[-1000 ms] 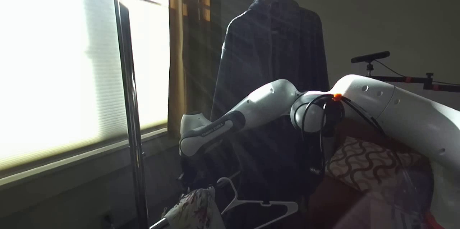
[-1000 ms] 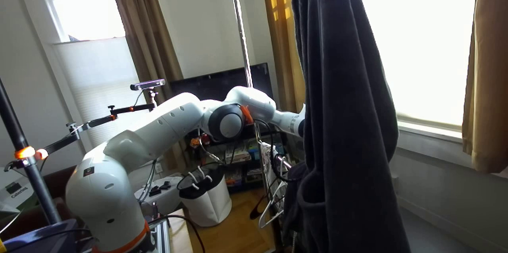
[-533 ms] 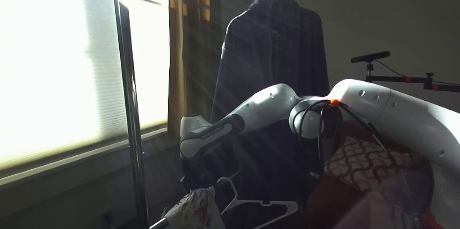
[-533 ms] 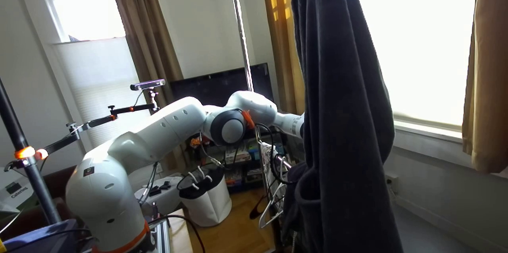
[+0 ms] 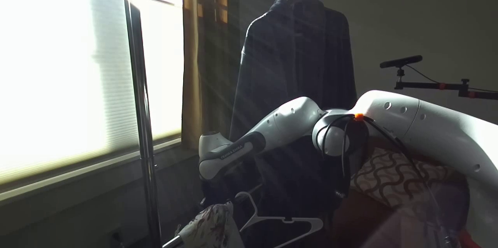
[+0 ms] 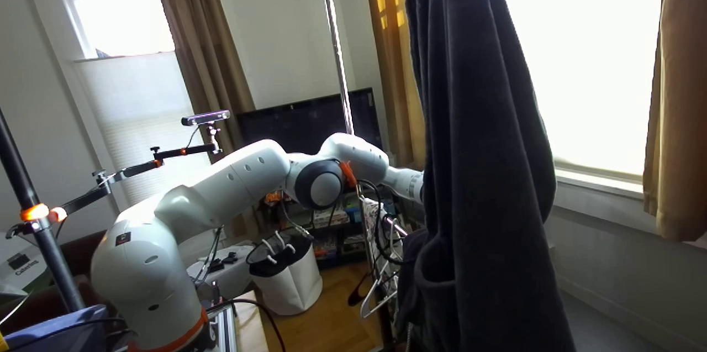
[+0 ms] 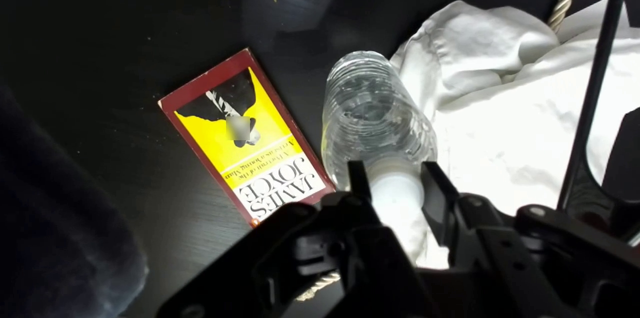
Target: Remove the water bottle from the hanged robe pocket and put it on the floor
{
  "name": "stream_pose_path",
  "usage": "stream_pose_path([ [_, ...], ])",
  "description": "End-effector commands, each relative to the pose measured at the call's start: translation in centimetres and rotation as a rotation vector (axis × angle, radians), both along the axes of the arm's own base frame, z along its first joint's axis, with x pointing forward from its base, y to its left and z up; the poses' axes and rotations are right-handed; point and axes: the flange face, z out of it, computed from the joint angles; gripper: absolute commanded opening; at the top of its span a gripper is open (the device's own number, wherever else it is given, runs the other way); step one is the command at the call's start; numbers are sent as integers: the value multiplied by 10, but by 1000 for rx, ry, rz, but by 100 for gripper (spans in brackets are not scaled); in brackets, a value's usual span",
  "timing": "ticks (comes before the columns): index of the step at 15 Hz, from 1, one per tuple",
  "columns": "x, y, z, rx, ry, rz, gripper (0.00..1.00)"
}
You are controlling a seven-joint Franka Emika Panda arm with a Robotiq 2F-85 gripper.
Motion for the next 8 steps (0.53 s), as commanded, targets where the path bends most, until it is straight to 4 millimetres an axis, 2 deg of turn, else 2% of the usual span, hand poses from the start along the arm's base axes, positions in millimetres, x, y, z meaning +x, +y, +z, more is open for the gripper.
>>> stream_pose_path([
  [1,-1,1,-9,-1,4,-20,8],
  [8,-6,-2,-18,5,24,-42,8],
])
